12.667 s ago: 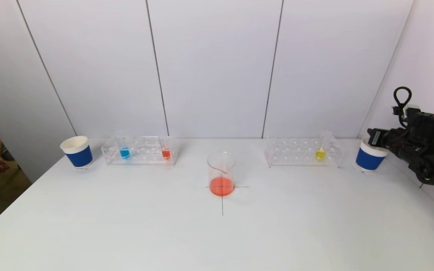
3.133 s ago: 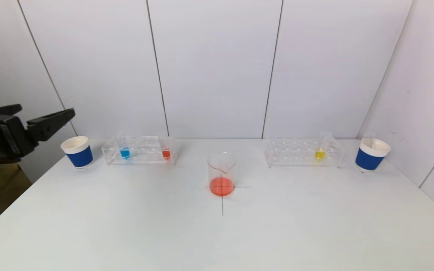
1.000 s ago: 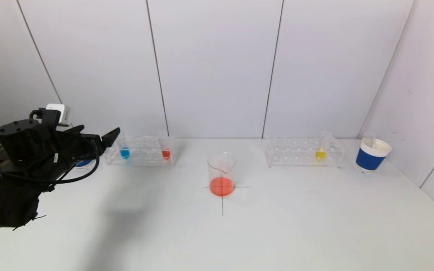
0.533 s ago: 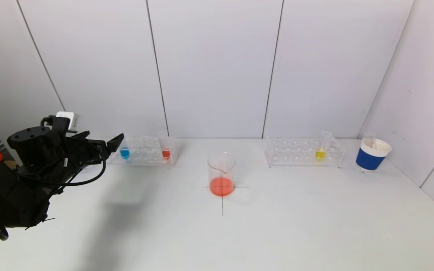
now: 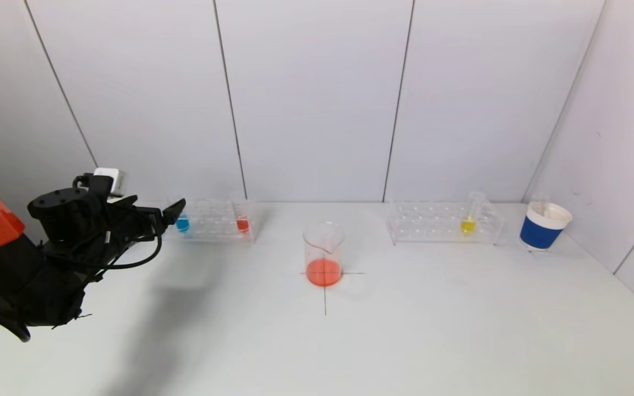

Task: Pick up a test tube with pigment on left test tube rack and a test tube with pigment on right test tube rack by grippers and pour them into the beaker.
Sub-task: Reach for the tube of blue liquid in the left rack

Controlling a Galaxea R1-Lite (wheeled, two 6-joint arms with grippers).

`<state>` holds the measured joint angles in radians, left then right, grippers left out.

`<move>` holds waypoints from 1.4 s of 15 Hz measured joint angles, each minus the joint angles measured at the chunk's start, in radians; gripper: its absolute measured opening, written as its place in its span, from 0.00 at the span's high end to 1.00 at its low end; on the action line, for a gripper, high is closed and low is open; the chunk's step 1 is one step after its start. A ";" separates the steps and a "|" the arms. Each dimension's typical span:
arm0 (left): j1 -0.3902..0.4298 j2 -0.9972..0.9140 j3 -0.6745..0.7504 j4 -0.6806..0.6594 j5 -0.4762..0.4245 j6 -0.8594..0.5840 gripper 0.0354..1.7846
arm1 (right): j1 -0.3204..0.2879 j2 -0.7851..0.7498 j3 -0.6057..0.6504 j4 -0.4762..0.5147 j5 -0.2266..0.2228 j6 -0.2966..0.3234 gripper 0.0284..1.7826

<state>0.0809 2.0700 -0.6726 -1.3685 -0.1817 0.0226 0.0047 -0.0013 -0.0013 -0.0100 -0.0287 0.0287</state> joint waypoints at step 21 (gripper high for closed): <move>-0.004 0.081 -0.102 0.004 0.007 0.008 0.01 | 0.000 0.000 0.000 0.000 0.000 0.000 0.01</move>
<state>0.0764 2.1513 -0.7745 -1.3643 -0.1745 0.0302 0.0051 -0.0013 -0.0009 -0.0104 -0.0287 0.0287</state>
